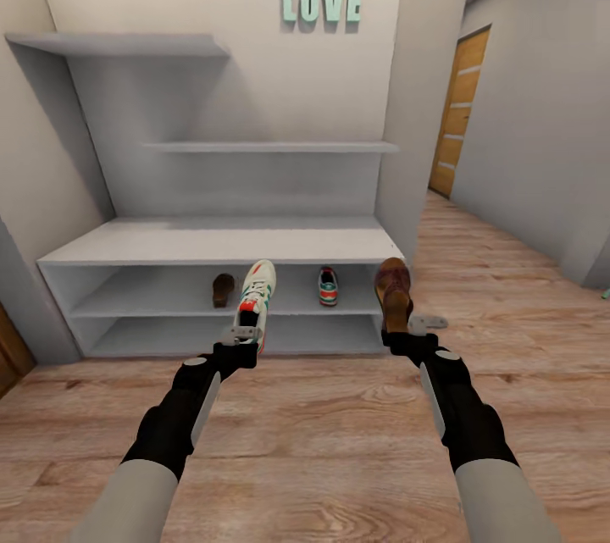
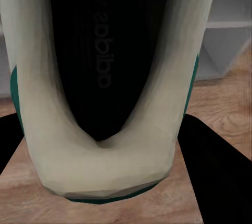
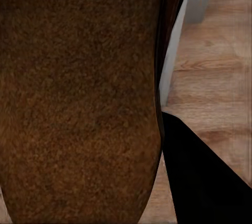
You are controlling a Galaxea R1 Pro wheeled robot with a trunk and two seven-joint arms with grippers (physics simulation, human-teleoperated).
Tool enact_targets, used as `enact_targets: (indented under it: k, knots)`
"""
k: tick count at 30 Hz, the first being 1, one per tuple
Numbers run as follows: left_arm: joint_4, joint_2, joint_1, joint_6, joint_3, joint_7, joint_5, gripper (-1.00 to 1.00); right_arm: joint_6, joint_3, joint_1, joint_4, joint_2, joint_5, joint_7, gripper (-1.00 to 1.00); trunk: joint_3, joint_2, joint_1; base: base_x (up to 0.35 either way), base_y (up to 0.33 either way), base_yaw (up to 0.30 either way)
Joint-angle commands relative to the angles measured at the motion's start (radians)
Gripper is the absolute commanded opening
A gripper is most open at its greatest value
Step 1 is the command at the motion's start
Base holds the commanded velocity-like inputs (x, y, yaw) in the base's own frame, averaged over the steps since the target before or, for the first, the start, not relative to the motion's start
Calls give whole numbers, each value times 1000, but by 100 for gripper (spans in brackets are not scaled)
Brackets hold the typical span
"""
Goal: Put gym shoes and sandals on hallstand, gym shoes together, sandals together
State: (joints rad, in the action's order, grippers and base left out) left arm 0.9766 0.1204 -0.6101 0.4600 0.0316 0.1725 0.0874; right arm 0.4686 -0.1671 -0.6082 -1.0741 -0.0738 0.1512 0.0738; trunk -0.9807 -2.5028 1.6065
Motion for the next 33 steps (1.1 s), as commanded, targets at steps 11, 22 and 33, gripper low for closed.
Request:
enact_targets:
  k: [11,22,33]
  knots:
    - [2,1,0,5,3,7,9,-100,5,-3,-1,-1,-1,8,6,-100,-3,0,0,0,0,-292]
    - [2,0,0,5,3,7,9,-100,5,-3,-1,-1,-1,8,5,-100,-15,0,0,0,0,-198]
    - [2,1,0,5,3,7,9,-100,5,-3,-1,-1,-1,8,4,-100,-30,0,0,0,0,134]
